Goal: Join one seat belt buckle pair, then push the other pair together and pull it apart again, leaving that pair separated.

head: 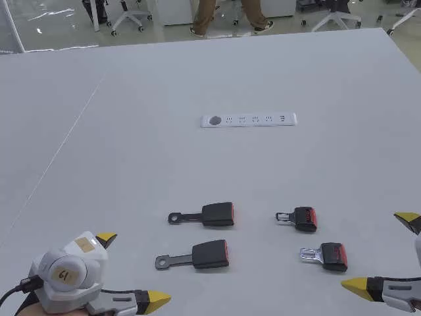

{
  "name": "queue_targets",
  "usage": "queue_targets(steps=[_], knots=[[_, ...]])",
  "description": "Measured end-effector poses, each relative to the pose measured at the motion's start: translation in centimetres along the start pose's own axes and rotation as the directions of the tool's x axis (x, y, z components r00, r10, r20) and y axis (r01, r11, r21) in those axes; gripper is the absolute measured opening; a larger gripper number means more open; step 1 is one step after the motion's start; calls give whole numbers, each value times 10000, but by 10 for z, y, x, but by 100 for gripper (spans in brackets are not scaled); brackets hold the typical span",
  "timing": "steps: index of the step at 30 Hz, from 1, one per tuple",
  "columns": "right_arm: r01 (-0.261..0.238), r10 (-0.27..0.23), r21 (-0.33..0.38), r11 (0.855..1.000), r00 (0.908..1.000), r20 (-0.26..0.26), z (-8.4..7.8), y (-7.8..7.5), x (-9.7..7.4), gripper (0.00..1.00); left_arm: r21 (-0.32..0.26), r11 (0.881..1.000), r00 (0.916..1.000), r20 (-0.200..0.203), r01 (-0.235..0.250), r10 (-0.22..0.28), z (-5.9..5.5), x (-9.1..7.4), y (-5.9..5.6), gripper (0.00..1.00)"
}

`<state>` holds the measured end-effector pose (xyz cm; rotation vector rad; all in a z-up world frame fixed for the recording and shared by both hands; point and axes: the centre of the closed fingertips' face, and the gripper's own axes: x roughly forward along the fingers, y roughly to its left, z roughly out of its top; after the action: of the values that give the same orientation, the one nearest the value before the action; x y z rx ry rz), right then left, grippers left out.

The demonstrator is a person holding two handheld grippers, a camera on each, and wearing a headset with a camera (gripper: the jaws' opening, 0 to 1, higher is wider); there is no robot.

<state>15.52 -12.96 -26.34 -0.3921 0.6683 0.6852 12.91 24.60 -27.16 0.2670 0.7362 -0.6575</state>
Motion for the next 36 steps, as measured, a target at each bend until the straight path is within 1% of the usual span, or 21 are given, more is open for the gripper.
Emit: queue_targets(steps=[6, 8, 11, 14, 18, 22, 25, 30, 36], knots=[[-4, 4, -39, 10000, 10000, 25, 2, 0, 0, 100, 24, 10000, 10000, 13, 5, -5, 0, -2, -1, 100], [-28, 28, -19, 10000, 10000, 27, 1, 0, 1, 100, 49, 10000, 10000, 10, 32, -32, 1, -3, -4, 100], [-46, 46, -1, 10000, 10000, 9, 0, 1, 1, 100, 56, 10000, 10000, 1, 24, -24, 3, -3, -3, 100], [-29, 29, 1, 10000, 10000, 3, -2, 0, 0, 100, 93, 9999, 10000, -13, 75, -74, 5, -2, -6, 100], [15, -15, 19, 10000, 10000, -3, -3, -2, -2, 100, 156, 9998, 9999, -5, 107, -107, 7, -1, -7, 100], [27, -27, 50, 10000, 10000, 31, -3, -2, -1, 100, 260, 9996, 10000, 20, 65, -66, 9, -1, -6, 100], [43, -43, 35, 10000, 10000, 60, -2, -3, -1, 100, 272, 9996, 9999, 17, 124, -125, 10, 0, -7, 100], [43, -44, 24, 10000, 10000, 79, 0, -1, -1, 100, 236, 9997, 9999, 46, 95, -96, 10, -1, -6, 100], [67, -67, 57, 10000, 9999, 79, -1, 0, -1, 100, 152, 9999, 10000, 9, 61, -61, 6, -2, -4, 100]])
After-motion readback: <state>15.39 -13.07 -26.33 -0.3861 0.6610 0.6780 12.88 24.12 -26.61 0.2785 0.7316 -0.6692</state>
